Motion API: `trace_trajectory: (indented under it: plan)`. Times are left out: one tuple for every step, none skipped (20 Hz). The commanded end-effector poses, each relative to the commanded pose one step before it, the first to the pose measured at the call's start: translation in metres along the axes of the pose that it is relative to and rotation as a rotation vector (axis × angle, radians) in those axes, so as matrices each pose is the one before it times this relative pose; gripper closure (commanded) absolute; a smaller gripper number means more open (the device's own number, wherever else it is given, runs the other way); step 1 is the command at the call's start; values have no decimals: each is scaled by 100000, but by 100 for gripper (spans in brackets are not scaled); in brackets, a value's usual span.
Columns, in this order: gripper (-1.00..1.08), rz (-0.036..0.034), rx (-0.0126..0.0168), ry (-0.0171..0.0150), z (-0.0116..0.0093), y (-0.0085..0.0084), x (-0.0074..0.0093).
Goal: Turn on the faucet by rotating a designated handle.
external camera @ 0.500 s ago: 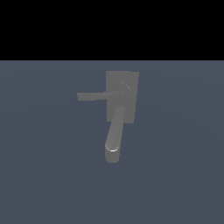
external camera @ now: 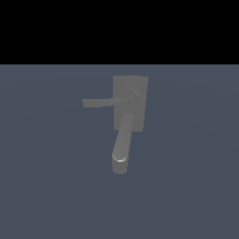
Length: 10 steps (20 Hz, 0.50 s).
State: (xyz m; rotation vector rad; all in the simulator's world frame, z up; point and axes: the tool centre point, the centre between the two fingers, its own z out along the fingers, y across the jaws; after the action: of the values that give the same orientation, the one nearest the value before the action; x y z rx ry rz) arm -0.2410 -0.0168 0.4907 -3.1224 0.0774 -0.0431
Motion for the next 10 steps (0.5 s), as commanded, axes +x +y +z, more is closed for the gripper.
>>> trace_trajectory:
  plan:
    - [108,1407,-207,1059,-280,430,214]
    - [108,353,-482,458,-107,107,54]
    - [108,268,-658,484,-108,81,41]
    - [108,194,-838,521,-112,57,29]
    - [108,137,-1017,571,-120,39,21]
    - [108,112,-1189,640,-133,31,18]
    - [108,151,-1336,738,-155,43,25]
    - [108,259,-1472,874,-189,76,43]
    - [108,366,-1622,1016,-223,110,63]
    - [108,408,-1763,1115,-246,123,72]
